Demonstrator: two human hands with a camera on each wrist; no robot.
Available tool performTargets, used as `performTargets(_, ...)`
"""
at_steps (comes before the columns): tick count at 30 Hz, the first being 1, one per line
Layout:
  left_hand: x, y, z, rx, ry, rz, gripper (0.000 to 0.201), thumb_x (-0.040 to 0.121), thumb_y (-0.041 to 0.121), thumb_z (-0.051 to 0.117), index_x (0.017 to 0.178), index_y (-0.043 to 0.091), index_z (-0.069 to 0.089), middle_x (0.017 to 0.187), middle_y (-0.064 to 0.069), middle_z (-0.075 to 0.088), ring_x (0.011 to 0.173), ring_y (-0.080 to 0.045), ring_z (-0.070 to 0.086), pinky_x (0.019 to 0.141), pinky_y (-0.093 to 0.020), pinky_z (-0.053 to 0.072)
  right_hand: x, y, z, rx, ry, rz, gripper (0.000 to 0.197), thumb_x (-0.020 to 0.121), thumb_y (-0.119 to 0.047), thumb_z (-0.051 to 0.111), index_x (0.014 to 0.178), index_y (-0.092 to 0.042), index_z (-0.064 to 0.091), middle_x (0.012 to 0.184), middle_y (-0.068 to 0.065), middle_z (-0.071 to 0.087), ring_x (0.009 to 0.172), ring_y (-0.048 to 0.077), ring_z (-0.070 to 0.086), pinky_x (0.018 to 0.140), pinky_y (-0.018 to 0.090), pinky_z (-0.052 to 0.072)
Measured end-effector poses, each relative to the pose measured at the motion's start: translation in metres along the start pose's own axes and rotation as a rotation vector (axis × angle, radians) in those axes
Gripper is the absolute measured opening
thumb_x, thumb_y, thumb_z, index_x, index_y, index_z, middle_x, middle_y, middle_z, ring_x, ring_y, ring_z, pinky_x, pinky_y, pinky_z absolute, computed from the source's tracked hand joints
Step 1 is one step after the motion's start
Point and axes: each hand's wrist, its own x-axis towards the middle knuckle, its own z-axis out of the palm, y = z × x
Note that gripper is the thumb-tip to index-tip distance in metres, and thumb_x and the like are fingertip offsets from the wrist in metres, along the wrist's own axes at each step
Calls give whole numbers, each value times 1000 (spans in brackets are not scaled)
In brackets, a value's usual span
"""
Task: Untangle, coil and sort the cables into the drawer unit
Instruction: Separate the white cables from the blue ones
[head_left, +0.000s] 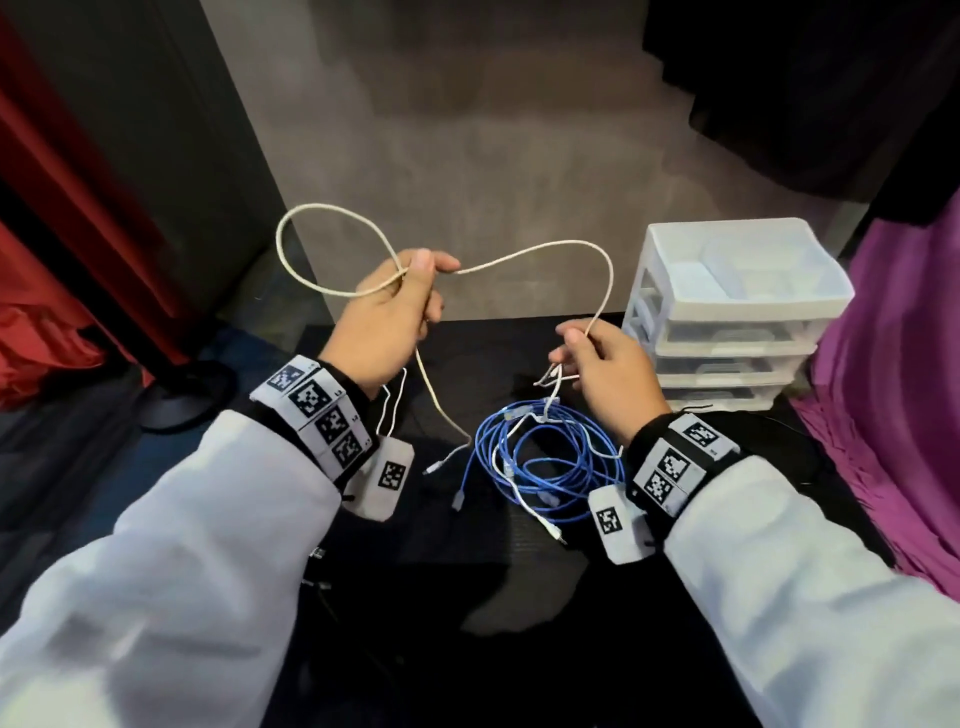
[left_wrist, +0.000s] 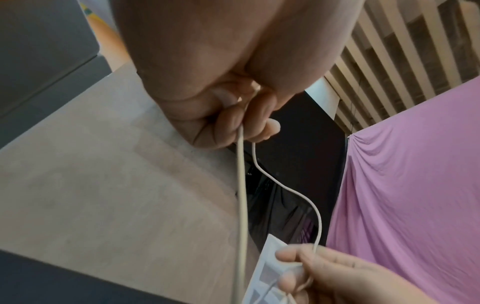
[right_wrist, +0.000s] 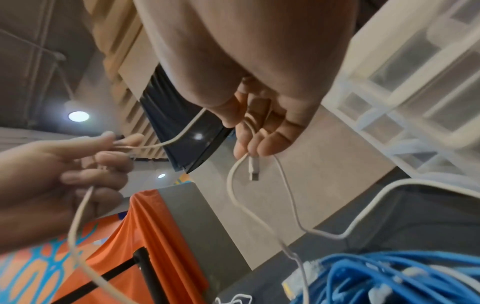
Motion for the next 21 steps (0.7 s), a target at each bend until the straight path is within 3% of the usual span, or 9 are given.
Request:
performTargets(3,-7,-14,12,39,-25,-7,25,106,35,52,111,17,69,70,1,58,49,-5,43,50,-18,34,-4,-9,-3,-43,-41,-54,18,105,-31,52,102,-29,70,85,-1,76,85,36,70,78,47,58)
performTargets(5,-16,-18,26,106,-96,-30,22,103,34,59,107,15,70,75,1,64,53,0,50,57,-17,39,-8,-16,-1,-71,-96,-113,19,105,-29,52,105,-29,71,84,-2,74,85,29,71,82,47,59)
performTargets(7,-25,-20,44,108,-195,-73,21,99,30,66,104,10,68,74,6,66,60,0,54,64,-18,43,-14,-24,4,-178,-187,-208,18,105,-23,52,100,-25,70,82,-4,72,80,18,69,80,37,57)
performTargets(9,-30,-20,56,33,-217,-83,26,93,30,73,103,7,64,68,9,61,60,-7,54,63,-22,44,-20,-28,7,-327,-264,-301,19,105,-17,49,94,-22,64,79,-3,67,79,19,62,74,36,49)
performTargets(11,-29,-23,59,-20,-178,-60,29,90,30,75,109,12,64,67,6,57,59,-10,55,64,-26,45,-24,-33,8,-431,-292,-350,17,105,-15,48,93,-21,58,80,-1,63,81,22,56,72,39,43)
performTargets(13,-26,-21,58,-8,-201,-19,25,91,28,74,114,17,69,71,2,55,62,-13,53,66,-29,47,-24,-32,8,-473,-292,-359,18,105,-18,48,101,-28,62,82,-3,62,84,23,56,73,38,42)
performTargets(16,-23,-18,55,21,-217,47,18,95,22,71,108,11,75,77,-10,64,71,-20,63,78,-37,54,-23,-27,7,-480,-319,-352,27,104,-22,52,126,-26,67,91,-4,68,93,22,59,80,39,48)
performTargets(18,-22,-16,51,0,-208,66,14,97,12,68,106,3,74,83,-10,71,79,-17,67,82,-27,54,-22,-23,9,-410,-317,-356,19,102,-18,57,118,-18,68,97,-3,72,95,19,63,85,40,52)
performTargets(21,-26,-19,47,28,-185,74,13,100,7,62,103,-3,69,81,2,70,76,-6,65,78,-17,49,-18,-17,14,-333,-293,-318,12,99,-11,63,106,-19,67,96,-12,65,87,1,61,82,23,47)
